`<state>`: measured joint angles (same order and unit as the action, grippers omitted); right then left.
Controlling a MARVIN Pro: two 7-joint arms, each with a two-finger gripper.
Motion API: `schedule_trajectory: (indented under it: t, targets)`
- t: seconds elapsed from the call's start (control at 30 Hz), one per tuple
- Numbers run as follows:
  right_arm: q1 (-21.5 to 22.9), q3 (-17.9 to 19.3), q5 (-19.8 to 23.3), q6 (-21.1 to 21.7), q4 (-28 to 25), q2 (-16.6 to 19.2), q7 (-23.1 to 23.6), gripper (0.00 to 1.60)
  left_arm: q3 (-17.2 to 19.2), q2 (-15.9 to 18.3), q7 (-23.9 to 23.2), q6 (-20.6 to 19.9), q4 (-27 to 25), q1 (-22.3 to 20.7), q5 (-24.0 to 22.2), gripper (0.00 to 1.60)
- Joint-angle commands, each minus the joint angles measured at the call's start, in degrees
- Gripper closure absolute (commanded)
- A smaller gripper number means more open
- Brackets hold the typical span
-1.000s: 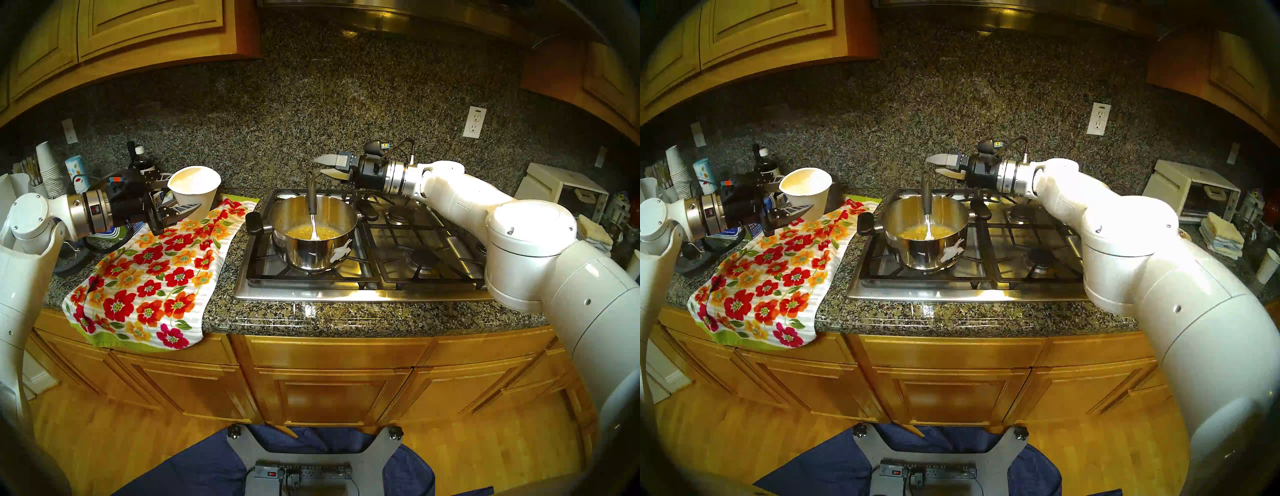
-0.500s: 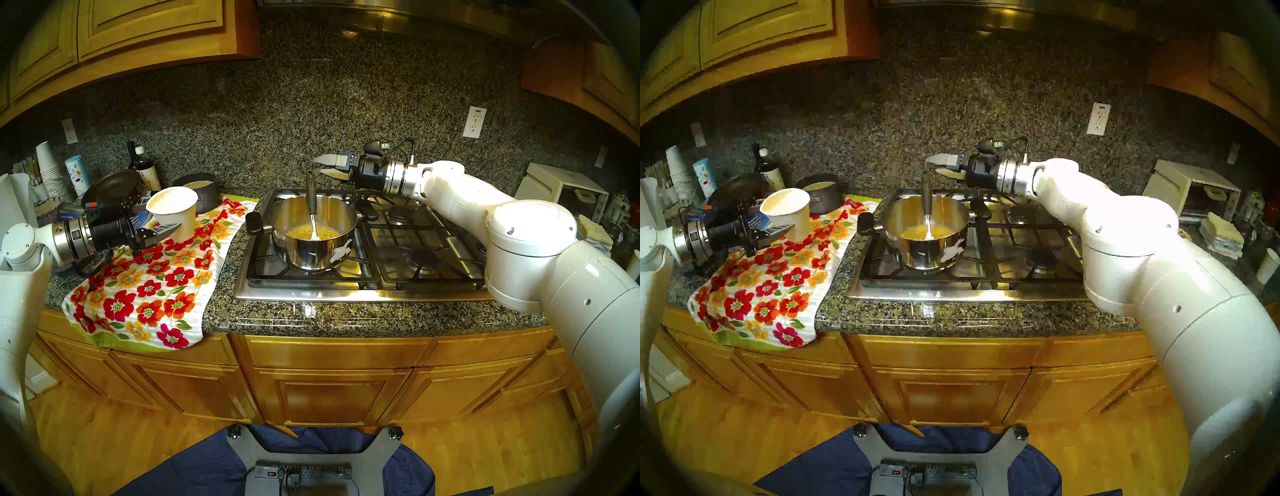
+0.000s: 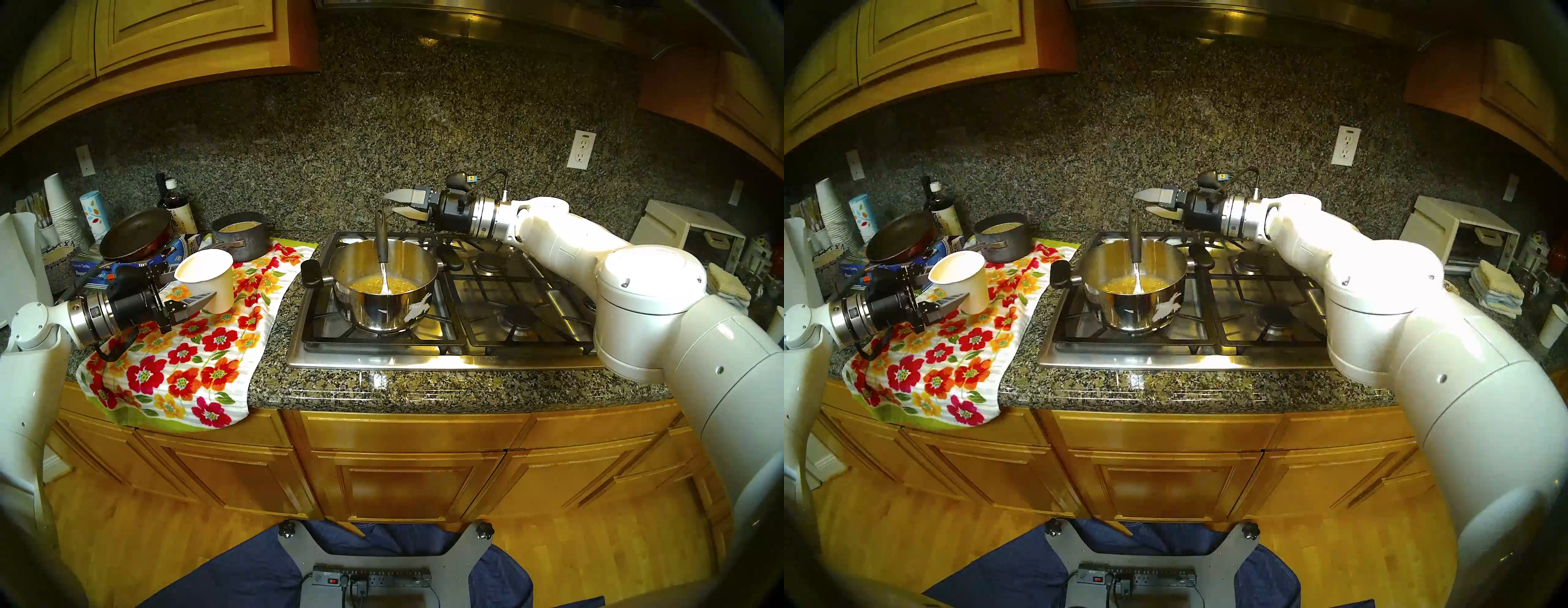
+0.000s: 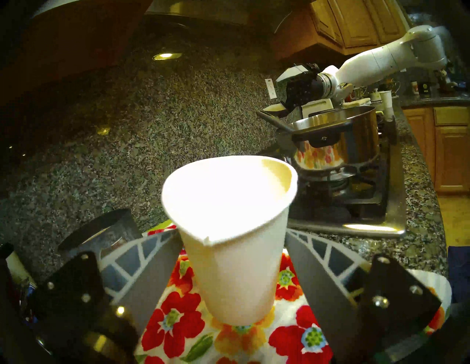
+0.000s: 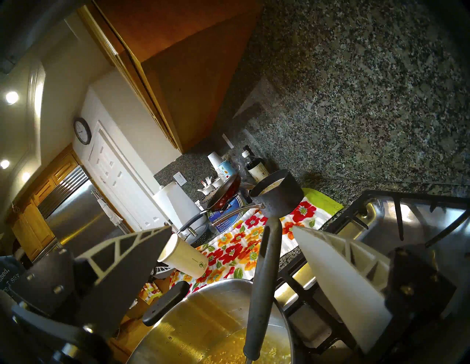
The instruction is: Pour oats into pot and stir with a spoon
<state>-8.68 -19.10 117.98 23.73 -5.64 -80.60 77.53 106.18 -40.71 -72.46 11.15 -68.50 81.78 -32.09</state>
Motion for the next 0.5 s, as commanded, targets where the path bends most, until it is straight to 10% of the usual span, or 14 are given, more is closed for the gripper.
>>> schedule_trajectory:
  t: [0.0,0.47]
  targets:
    - [2.34,0.59,0.47,-0.02,-0.09,0.07,0.16,0.0,-0.41,-0.16,-1.39,1.09,2.92,-5.2,-1.88,0.29]
    - [2.34,0.6,0.46,-0.03,-0.09,0.07,0.17,0.0,-4.01,-1.13,-3.97,0.83,10.95,-10.63,-1.01,0.27]
